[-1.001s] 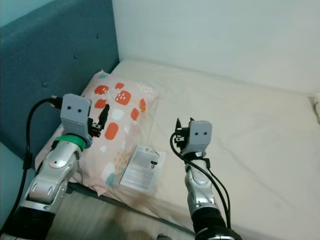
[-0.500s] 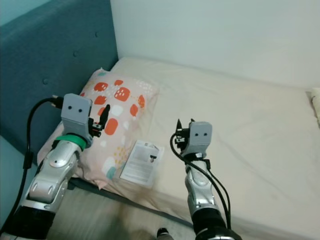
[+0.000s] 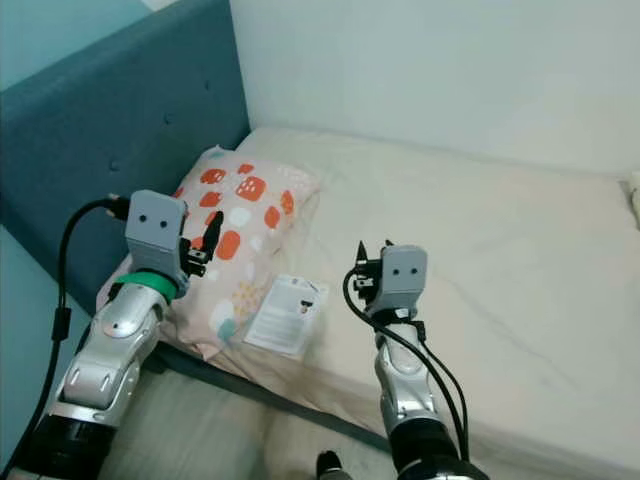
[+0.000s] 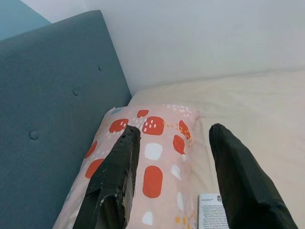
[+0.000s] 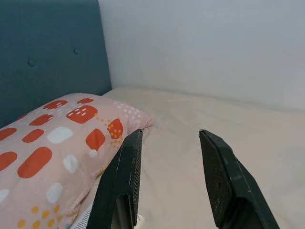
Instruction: Clean up the room
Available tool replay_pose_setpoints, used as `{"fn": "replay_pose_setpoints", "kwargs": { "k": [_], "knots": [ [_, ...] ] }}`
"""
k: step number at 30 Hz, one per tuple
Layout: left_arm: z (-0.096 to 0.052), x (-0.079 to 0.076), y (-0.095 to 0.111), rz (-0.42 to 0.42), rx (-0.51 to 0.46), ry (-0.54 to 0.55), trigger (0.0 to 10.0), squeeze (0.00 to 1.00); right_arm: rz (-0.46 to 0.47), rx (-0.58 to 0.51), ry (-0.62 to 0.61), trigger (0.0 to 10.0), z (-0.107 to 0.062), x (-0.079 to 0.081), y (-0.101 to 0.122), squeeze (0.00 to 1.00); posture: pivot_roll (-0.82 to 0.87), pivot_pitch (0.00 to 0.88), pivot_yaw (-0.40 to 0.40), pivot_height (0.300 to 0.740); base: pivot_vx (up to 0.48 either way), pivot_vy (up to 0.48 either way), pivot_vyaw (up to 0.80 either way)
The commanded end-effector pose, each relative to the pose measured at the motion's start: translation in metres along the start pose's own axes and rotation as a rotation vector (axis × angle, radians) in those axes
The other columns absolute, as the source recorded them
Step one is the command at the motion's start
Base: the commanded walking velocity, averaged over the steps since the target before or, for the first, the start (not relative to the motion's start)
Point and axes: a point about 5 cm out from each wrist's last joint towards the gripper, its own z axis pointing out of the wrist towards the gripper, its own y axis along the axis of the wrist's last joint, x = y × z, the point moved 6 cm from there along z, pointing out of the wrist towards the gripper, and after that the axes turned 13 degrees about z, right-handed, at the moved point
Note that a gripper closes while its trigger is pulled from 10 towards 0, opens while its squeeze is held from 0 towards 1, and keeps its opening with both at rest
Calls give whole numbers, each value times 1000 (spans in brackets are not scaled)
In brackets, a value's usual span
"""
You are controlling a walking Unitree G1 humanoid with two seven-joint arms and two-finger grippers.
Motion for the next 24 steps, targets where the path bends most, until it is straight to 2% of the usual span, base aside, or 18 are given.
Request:
{"fn": "replay_pose_setpoints", "kwargs": {
  "k": [1,7,15,24],
  "knots": [
    [-2,0,-4,8,14,-2,10000,0,1,15,-3,10000,-4,-1,-6,0,-65,42,72,740,-379,0,0],
    [1,-1,-3,9,12,-6,10000,0,0,14,-13,10000,-6,-3,-6,0,-68,42,79,740,-402,0,0],
    [2,1,-6,51,34,8,10000,0,3,18,-13,10000,-8,-2,-8,0,-68,46,80,740,0,0,0],
    [3,2,-7,55,41,7,10000,0,4,18,-15,10000,-8,-2,-8,0,-68,48,82,740,461,0,0]
  ]
}}
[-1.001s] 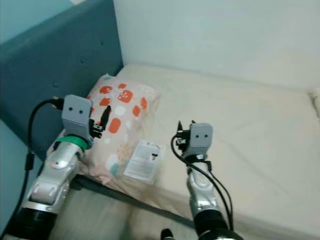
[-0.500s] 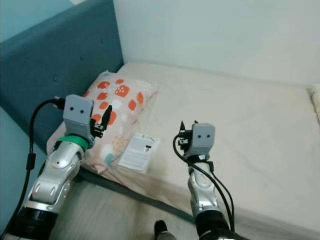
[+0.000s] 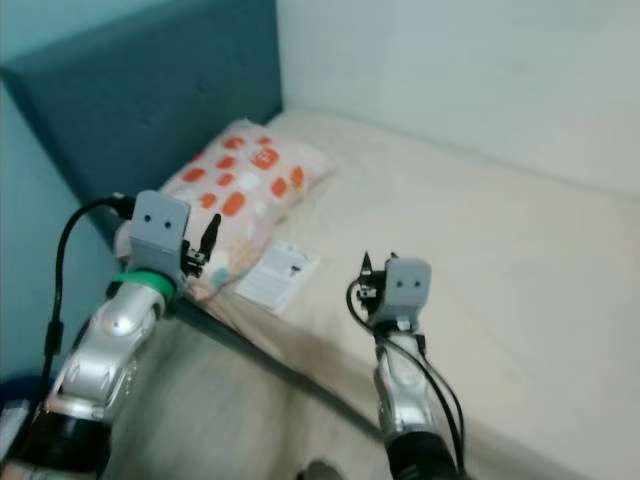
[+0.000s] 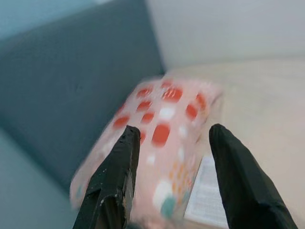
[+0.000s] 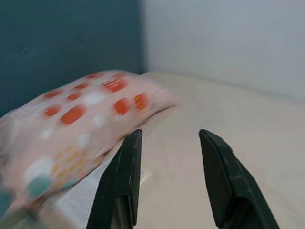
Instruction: Clean up the room
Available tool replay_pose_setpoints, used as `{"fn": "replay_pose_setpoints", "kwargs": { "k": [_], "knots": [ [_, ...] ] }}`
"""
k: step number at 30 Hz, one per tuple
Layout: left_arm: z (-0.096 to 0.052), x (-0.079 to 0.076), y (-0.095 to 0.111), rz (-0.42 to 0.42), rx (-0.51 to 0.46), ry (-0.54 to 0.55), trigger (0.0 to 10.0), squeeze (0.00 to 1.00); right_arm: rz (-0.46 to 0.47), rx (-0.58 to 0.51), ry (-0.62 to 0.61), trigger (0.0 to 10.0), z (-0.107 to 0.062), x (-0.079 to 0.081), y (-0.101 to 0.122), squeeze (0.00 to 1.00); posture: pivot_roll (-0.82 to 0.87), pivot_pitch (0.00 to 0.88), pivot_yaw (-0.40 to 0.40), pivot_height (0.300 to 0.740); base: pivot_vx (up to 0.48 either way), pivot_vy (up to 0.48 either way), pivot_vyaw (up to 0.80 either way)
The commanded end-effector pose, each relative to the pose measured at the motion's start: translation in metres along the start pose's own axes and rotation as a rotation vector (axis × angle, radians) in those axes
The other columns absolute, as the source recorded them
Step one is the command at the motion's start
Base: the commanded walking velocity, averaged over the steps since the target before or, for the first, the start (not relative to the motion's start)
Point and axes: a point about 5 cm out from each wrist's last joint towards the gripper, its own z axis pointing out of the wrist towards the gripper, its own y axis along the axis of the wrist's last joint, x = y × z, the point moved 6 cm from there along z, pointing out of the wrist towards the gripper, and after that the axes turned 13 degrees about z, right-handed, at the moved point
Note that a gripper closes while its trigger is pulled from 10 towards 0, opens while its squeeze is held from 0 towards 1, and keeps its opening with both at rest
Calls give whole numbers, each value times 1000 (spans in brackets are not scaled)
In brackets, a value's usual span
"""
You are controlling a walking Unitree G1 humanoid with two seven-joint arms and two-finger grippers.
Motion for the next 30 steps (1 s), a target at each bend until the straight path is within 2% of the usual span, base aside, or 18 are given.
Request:
{"fn": "replay_pose_setpoints", "kwargs": {
  "k": [1,30],
  "knots": [
    [1,-3,-1,4,6,-14,10000,0,1,8,-21,10000,-2,-7,-2,0,-69,48,82,740,255,0,0],
    [-1,-9,-8,9,30,-32,10000,0,-10,8,-17,10000,-3,-6,-2,0,-73,45,84,740,0,0,0]
  ]
}}
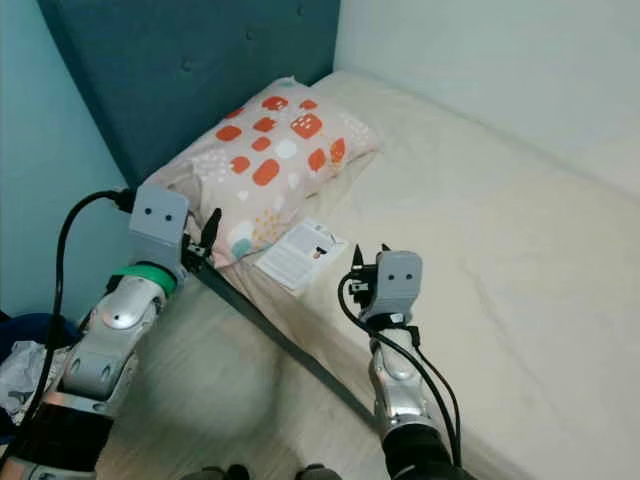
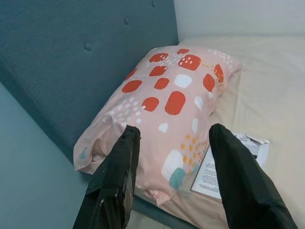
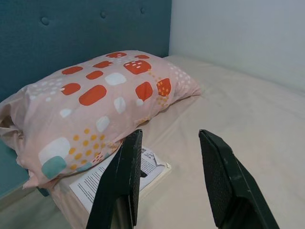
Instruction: Clean up the room
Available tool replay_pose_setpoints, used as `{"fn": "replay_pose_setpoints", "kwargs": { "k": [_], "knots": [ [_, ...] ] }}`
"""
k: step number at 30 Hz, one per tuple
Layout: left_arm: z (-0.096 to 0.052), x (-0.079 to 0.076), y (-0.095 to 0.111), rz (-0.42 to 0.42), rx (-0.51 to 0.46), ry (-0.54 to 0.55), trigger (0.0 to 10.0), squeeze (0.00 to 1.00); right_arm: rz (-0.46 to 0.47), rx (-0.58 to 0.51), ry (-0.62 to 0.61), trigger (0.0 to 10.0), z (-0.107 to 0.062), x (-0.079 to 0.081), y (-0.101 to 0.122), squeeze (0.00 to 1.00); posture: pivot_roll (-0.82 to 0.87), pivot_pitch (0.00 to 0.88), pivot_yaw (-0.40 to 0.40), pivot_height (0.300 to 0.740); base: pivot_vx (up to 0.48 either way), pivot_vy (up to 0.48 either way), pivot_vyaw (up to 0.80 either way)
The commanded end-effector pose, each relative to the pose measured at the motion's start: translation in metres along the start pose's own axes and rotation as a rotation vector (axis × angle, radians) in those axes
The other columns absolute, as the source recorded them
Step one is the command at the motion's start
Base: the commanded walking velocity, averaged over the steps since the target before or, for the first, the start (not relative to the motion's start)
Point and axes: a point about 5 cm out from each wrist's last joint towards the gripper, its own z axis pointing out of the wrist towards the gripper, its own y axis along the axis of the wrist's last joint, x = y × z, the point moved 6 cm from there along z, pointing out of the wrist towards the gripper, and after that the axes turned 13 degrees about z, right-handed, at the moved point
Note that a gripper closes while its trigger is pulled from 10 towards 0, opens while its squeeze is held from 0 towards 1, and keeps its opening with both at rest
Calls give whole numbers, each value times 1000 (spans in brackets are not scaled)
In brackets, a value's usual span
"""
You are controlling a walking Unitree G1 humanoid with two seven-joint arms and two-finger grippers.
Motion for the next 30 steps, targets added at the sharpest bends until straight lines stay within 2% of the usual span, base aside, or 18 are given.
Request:
{"fn": "replay_pose_setpoints", "kwargs": {
  "k": [1,4,8,20,30],
  "knots": [
    [-3,-5,-12,7,36,-12,10000,0,-5,21,-2,10000,-4,-2,-6,0,-74,45,83,740,0,0,0],
    [-3,-5,-14,2,43,-10,10000,0,-7,29,1,10000,-4,-2,-7,0,-74,45,82,740,0,0,0],
    [-4,-7,-18,-96,79,-14,10000,0,-2,37,-1,10000,-4,-2,-8,0,-74,45,79,740,0,0,-800],
    [-3,-12,-19,-102,96,-33,10000,0,-2,39,-2,10000,-4,-3,-8,0,-78,45,80,740,0,0,-800],
    [-3,-14,-10,-78,44,-52,10000,0,1,43,0,10000,-4,-3,-8,0,-80,42,78,740,0,0,-800]
  ]
}}
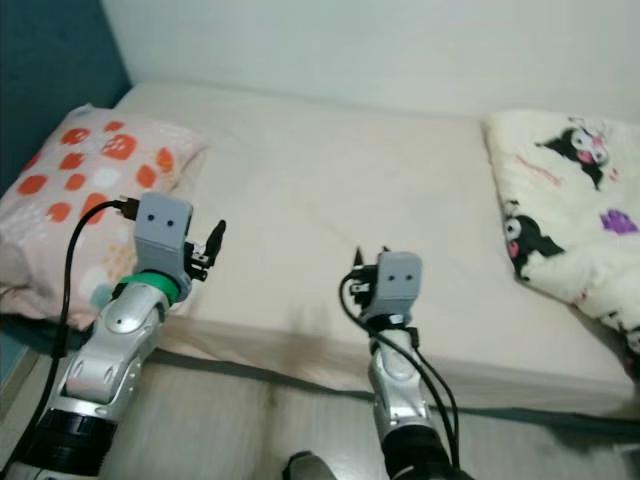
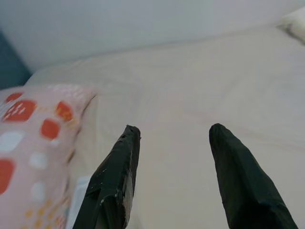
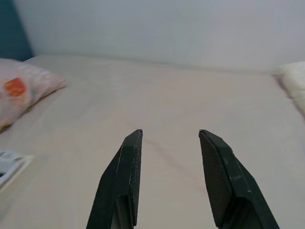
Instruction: Clean up the room
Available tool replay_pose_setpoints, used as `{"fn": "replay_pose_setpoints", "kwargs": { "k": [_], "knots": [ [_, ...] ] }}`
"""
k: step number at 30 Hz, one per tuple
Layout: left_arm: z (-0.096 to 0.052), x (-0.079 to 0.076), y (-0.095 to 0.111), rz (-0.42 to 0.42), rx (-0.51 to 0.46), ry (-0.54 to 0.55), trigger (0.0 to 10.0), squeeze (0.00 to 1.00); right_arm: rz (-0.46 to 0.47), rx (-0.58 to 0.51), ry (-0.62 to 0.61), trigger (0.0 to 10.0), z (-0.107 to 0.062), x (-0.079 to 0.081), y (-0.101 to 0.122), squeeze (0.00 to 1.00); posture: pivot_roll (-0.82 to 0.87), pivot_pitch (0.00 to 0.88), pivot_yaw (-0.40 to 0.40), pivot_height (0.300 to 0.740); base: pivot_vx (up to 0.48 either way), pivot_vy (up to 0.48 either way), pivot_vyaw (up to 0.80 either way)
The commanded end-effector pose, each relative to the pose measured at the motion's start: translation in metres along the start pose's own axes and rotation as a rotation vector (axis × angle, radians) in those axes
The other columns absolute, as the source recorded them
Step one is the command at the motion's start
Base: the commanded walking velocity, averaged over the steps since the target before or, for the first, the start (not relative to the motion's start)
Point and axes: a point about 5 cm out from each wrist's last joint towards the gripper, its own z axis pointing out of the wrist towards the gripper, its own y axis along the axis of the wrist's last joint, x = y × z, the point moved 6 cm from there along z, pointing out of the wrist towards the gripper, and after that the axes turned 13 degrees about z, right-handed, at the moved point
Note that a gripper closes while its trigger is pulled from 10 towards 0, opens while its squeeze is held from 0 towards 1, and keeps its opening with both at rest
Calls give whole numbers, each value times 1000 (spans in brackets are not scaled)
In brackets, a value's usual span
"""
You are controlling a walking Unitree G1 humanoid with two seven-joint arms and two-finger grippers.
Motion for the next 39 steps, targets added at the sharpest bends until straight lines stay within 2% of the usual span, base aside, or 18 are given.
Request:
{"fn": "replay_pose_setpoints", "kwargs": {
  "k": [1,16,21,28,35,39],
  "knots": [
    [-1,-3,-2,6,-1,-10,10000,0,3,21,-18,10000,-3,-6,-5,0,-80,42,78,740,0,0,-800],
    [-1,-8,3,18,-26,-27,10000,0,5,24,-32,10000,-4,-10,-5,0,-85,43,81,740,0,0,-800],
    [0,-5,1,25,-22,-15,10000,0,-6,18,-41,10000,-3,-12,-4,0,-86,45,81,740,0,0,-747],
    [0,0,2,74,-36,23,10000,0,-17,18,-39,10000,-2,-11,-3,0,-84,44,76,740,0,-301,0],
    [-1,-5,1,82,-41,17,10000,0,-24,25,-19,10000,-4,-8,-6,0,-81,42,59,740,0,-454,0],
    [-4,-3,-8,81,-16,46,10000,0,-33,41,36,10000,-2,4,-8,0,-59,46,21,740,0,-440,0]
  ]
}}
